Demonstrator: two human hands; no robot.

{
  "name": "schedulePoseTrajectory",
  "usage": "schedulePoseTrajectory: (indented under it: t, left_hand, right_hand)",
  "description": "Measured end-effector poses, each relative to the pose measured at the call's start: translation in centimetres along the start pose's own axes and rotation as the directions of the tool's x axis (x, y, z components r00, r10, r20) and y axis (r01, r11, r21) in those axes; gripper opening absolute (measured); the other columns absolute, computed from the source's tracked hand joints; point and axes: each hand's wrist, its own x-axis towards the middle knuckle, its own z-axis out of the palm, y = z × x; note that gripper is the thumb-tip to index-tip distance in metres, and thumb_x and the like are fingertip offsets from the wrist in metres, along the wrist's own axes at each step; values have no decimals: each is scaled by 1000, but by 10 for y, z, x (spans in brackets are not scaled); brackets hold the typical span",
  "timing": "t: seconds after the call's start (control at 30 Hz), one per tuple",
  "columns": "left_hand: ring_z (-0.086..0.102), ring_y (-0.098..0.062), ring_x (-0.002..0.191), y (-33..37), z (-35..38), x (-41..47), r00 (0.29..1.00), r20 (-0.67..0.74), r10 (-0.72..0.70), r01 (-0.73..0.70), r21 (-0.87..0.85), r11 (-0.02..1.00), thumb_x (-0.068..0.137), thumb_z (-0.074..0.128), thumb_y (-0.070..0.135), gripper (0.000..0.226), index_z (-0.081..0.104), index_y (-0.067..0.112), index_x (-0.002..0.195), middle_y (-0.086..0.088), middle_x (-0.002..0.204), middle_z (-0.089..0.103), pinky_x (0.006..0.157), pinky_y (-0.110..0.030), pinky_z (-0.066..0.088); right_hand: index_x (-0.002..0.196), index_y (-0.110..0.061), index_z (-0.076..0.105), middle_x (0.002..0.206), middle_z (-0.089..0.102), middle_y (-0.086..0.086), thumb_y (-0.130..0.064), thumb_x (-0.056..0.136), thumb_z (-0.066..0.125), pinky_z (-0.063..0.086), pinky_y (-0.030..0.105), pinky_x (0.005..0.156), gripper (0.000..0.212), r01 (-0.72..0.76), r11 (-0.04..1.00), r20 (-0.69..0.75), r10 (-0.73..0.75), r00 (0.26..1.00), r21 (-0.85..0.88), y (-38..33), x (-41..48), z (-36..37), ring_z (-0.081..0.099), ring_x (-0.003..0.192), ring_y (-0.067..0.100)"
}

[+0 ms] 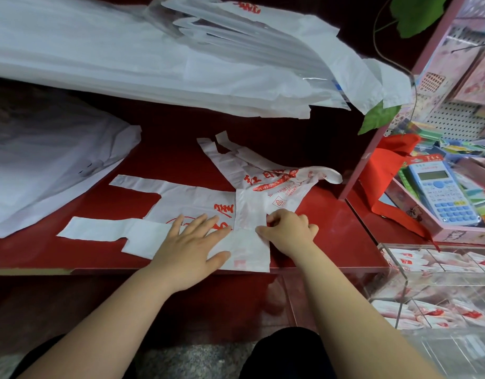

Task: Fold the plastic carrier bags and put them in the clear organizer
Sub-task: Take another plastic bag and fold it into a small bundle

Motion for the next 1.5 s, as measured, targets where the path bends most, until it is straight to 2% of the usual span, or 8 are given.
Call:
schedulePoseTrajectory:
  t: [0.2,0.37,0.53,0.63,0.87,1.17,1.33,1.5]
  left_hand:
    - [14,-6,139,1,-2,0,985,-146,-88,59,-192,980,95,19,53,54,26,31,144,13,150,23,111,-25,-2]
    - [26,-8,132,-6,-6,6,981,-184,-64,40,-130,991,97,37,42,47,31,30,141,13,144,32,108,-24,10]
    - [35,-9,123,-13,-14,15,988,-153,-23,-15,-241,970,91,51,40,43,47,25,131,9,131,43,101,-22,24]
    - [41,-9,112,-30,-21,15,992,-104,-69,27,-354,935,86,62,29,25,59,25,111,11,107,49,94,-21,32]
    - [42,-8,92,-58,-31,15,993,-20,-114,102,-320,942,85,64,21,26,49,34,68,14,85,47,76,-22,32]
    - [41,-8,87,-57,-30,20,985,-124,-118,85,-241,967,94,49,32,7,45,29,88,17,78,47,64,-20,31]
    - [34,-4,97,-61,-25,19,995,-70,-71,51,-254,966,85,61,38,16,48,32,92,20,86,43,82,-20,26]
    - [30,-4,100,-61,-20,19,994,-90,-58,35,-240,970,86,60,38,17,44,33,82,14,99,47,92,-22,25]
  right_hand:
    - [89,-24,58,93,52,-8,-35,83,59,19,31,86,13,17,998,-60,-13,998,57,3,-3,7,41,108,20]
    - [94,-16,59,92,50,-11,-30,82,63,11,23,72,19,248,961,-311,-200,929,120,7,-12,9,45,98,17]
    - [112,-21,57,105,52,-7,-33,86,57,18,27,83,29,376,919,115,-364,924,-116,5,-9,-2,39,107,16]
    - [93,-24,58,90,50,-12,-24,87,56,20,26,82,6,384,922,191,-369,910,-47,9,-3,-7,38,95,12]
    - [69,-26,45,87,54,-6,-10,89,48,33,28,77,25,431,902,151,-430,890,31,15,0,-2,48,90,20]
    - [92,-14,49,100,63,10,-11,94,40,31,28,68,10,520,840,95,-511,854,-157,5,10,-1,56,89,33]
    - [96,-15,57,82,55,-5,-24,89,56,38,23,68,11,372,897,84,-400,913,239,13,9,-3,51,77,14]
    - [82,-20,56,88,51,-5,-26,79,69,41,27,80,15,320,939,172,-339,925,126,20,3,-9,50,86,15]
